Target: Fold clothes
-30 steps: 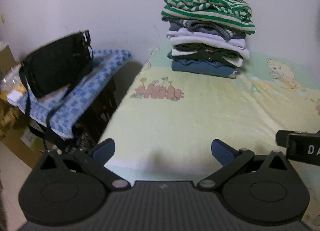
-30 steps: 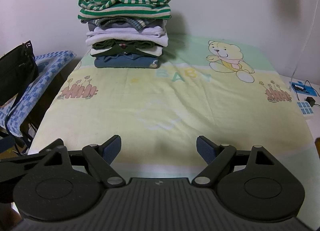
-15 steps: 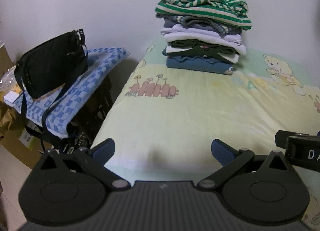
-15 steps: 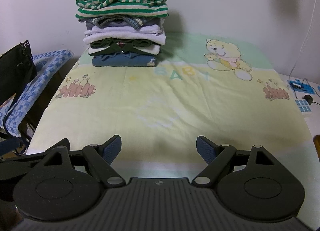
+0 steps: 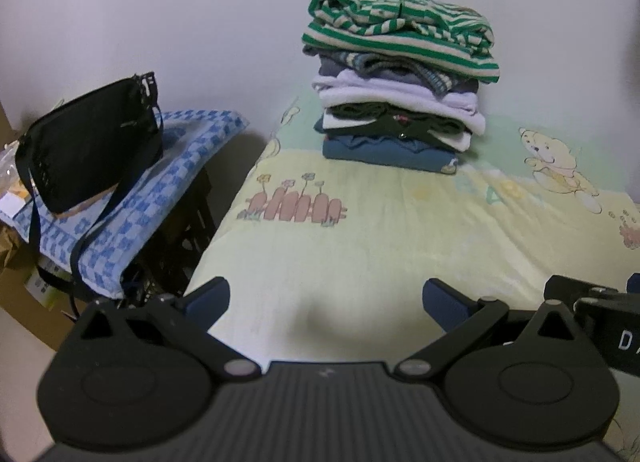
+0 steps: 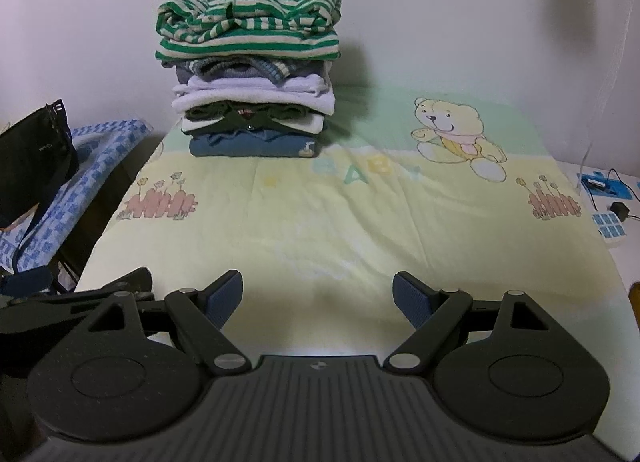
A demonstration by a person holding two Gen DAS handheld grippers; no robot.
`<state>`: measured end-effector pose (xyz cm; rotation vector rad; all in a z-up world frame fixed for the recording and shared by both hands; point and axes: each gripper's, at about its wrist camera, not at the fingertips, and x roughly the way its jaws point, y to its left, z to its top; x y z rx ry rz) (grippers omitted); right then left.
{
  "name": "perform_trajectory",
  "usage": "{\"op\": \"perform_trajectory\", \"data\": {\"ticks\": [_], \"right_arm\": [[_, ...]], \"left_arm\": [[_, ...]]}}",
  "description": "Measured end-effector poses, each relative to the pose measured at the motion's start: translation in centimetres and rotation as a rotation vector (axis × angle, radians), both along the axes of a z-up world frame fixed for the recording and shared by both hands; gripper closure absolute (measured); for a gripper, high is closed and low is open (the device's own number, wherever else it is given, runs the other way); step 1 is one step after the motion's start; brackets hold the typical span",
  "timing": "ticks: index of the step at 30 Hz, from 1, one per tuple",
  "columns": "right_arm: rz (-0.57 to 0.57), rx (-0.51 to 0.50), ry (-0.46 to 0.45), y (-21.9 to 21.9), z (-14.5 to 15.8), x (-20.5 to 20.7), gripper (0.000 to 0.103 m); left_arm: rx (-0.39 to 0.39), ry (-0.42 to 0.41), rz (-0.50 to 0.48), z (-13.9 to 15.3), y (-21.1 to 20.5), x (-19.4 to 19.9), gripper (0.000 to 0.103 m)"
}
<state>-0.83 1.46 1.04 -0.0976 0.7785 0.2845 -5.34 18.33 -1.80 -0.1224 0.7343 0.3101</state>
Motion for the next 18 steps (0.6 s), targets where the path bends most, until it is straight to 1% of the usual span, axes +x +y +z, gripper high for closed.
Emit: {"op": "perform_trajectory", "data": {"ticks": [9, 18], "right_arm": [[-0.017, -0.004, -0.009, -0.26, 0.13, 0.20, 0.018], [-0.025, 0.006, -0.007, -0.59, 0.09, 0.25, 0.018]], "left_arm": [[0.002, 0.018, -0.017, -0.19, -0.43, 0.57, 0.000], [0.032, 0.009, -0.017, 0.04, -0.78, 0.29, 0.000]]}}
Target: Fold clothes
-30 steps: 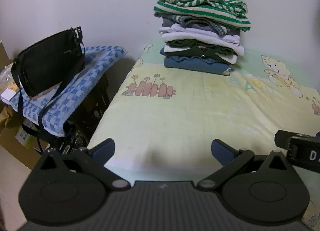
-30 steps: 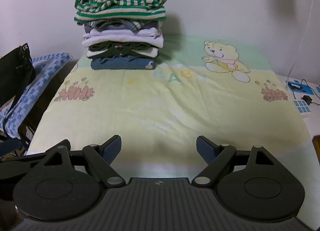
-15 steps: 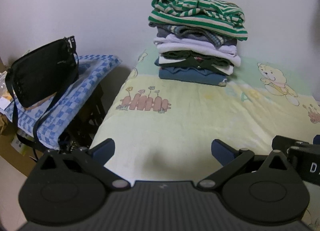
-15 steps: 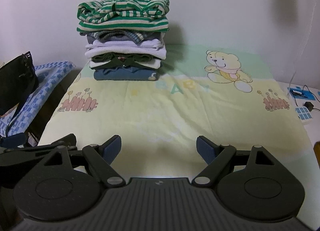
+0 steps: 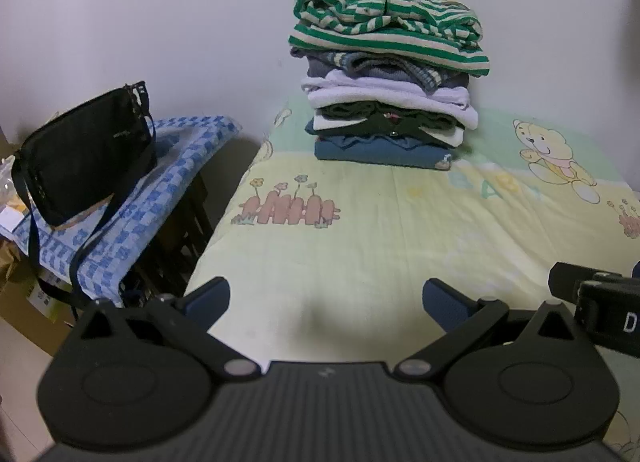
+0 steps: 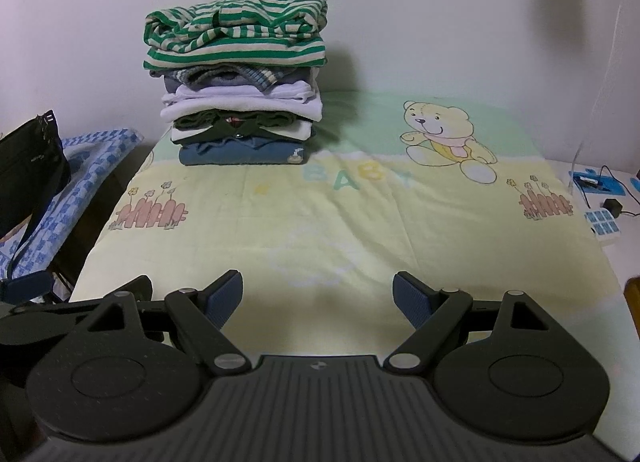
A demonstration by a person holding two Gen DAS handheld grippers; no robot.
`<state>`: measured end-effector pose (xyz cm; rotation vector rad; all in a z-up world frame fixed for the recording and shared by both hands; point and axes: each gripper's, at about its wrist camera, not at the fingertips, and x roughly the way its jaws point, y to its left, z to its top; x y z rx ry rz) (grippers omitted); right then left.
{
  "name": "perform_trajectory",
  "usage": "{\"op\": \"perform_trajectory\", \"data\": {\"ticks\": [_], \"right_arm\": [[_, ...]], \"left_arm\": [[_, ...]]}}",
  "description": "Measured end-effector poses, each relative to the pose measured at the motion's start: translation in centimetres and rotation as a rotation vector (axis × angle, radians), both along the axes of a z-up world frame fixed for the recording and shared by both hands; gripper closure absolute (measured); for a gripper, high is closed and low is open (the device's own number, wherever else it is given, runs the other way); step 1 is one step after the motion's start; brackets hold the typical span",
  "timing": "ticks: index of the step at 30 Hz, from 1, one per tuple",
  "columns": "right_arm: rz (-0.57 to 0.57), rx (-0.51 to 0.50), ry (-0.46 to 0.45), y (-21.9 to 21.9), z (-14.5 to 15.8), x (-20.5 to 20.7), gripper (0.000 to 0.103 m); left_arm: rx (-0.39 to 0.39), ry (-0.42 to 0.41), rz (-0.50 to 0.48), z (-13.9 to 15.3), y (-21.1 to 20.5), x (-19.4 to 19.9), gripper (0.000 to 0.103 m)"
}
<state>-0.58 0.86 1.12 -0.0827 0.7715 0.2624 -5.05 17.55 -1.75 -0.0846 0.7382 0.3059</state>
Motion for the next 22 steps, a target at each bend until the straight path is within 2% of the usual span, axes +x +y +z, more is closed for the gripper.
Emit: {"op": "perform_trajectory", "data": {"ticks": [22], "right_arm": [[0.011, 0.007, 0.004, -0.1, -0.2, -0.4, 0.018]], "left_arm": [[0.045, -0.016, 0.031, 0.4, -0.4, -1.2, 0.000]]}}
